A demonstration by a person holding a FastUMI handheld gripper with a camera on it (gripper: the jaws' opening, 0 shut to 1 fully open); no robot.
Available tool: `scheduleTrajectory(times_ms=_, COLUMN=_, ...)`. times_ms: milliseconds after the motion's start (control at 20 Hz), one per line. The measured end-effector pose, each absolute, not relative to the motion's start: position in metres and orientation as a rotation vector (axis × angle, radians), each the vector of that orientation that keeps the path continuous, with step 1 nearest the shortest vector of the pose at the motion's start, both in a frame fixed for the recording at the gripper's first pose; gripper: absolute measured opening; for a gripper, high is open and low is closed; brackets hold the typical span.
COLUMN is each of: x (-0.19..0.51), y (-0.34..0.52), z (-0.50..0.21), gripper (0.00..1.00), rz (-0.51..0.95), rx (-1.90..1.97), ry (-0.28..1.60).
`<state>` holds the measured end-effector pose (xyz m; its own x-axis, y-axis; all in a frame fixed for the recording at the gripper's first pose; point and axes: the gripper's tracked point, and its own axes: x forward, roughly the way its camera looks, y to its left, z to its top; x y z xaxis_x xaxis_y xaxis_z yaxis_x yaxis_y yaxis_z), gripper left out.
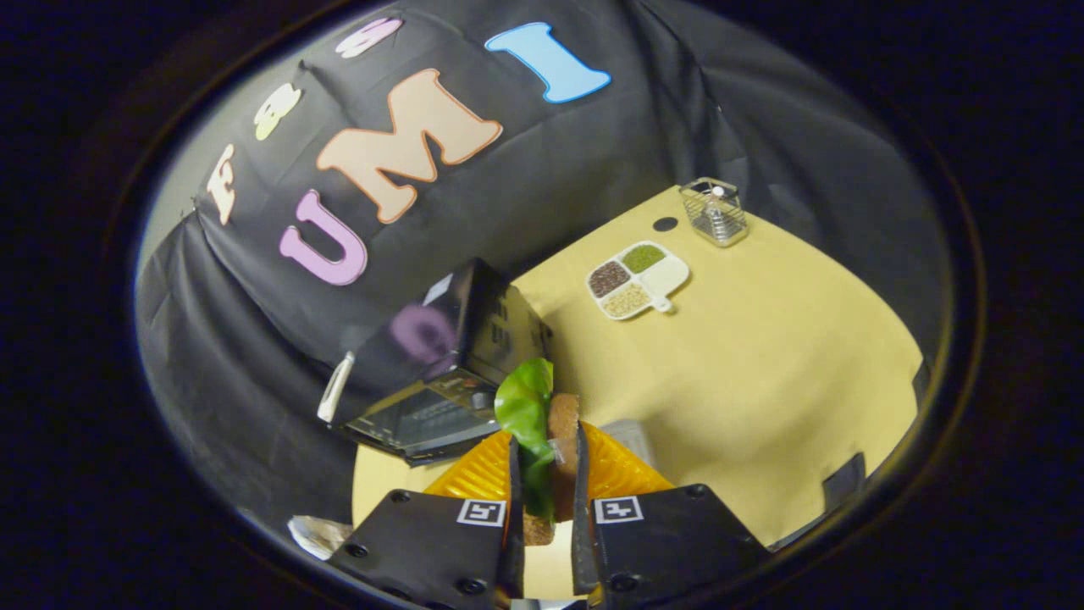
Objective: Open the toaster oven, put the food inside, and close the toaster oven door.
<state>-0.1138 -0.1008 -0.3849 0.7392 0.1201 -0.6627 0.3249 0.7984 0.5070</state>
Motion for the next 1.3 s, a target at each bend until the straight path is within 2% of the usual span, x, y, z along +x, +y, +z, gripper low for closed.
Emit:
scheduleTrajectory(times_ms=350, x=-0.099, y=-0.019, z=-0.391, gripper=0.24, rz=-0.043, rx=0.774, ry=0.785)
scheduleTrajectory(times_ms=750, x=-0.074, y=0.063, z=-0.424, gripper=0.24, rz=-0.022, rx=0.902, ry=0.806)
scheduleTrajectory(times_ms=1300, x=-0.021, y=0.105, z=-0.459, gripper=0.24, rz=-0.049, rx=1.023, ry=0.714)
